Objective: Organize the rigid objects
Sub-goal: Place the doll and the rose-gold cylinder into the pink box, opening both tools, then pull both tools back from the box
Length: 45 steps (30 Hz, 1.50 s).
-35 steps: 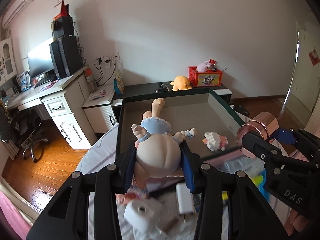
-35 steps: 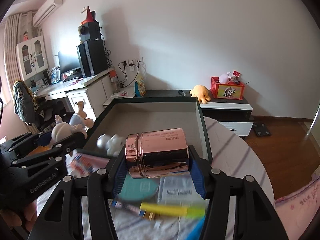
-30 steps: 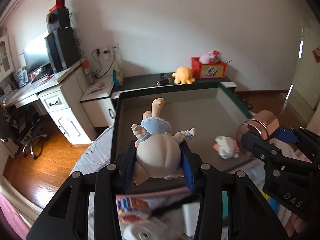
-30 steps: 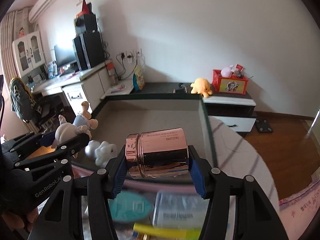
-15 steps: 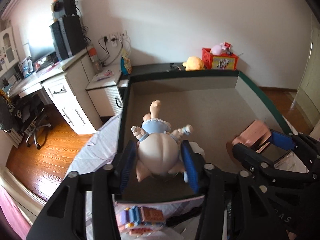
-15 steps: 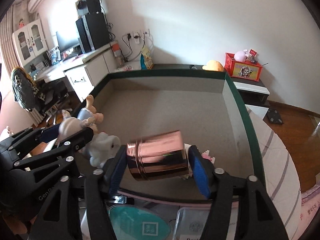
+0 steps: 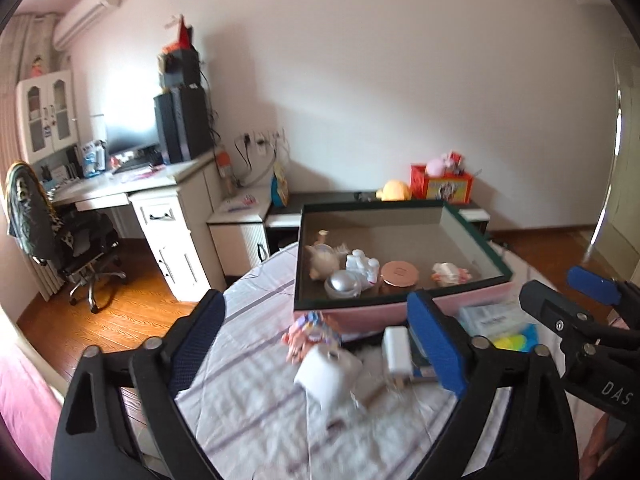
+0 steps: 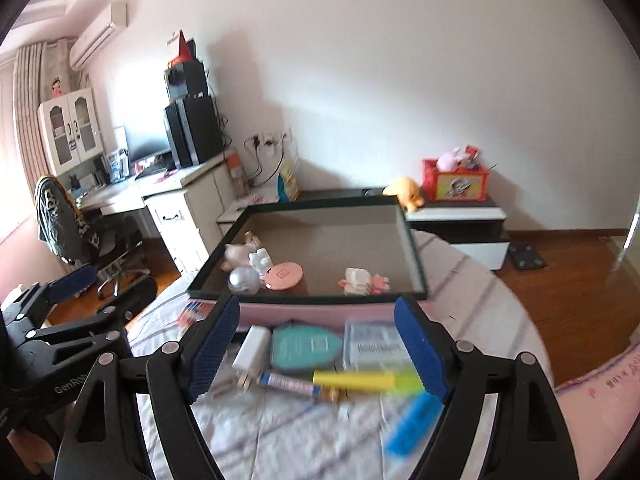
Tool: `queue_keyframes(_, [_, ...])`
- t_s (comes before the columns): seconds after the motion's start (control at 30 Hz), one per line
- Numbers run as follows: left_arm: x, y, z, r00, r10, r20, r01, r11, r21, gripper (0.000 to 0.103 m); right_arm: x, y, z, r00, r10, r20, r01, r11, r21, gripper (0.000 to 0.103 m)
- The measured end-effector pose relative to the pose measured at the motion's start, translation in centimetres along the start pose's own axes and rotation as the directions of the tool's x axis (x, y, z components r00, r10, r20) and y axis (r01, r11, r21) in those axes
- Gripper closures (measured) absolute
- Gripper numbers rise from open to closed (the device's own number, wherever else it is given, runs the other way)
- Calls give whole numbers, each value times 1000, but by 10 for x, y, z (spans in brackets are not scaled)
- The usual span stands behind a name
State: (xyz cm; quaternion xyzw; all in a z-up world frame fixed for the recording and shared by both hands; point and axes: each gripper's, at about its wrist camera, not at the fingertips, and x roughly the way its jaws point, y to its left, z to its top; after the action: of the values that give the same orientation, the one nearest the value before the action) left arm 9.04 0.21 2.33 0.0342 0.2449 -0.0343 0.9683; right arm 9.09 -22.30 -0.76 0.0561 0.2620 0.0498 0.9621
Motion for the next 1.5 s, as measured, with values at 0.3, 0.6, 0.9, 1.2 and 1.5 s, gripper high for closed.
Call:
queue_keyframes(0.3, [-91,0,-27,997,11,79,-10,1000,-9,1,-84,15,-35,999,3,53,-3,1000,6,20])
queue_keyframes(0.6, [-128,-1,-35,993,20,119,-18,1000,-24,0,-123,27,-45,994,-7,107,11,999,-30,20])
queue_keyframes(0.9, [-134,-3,-35,993,5,121,-3,1000,-15,0,-137,25,-46,989,-41,143,47,998,-37,19])
queue_keyframes(1.2, [-127,-10,-35,994,-6,112,7,1000,-8,0,-132,22,-46,990,-44,132,49,998,-34,19])
queue_keyframes(1.5, [-112,-13,-35,996,-17,89,17,1000,-4,0,-119,17,-45,991,-55,118,59,998,-28,19])
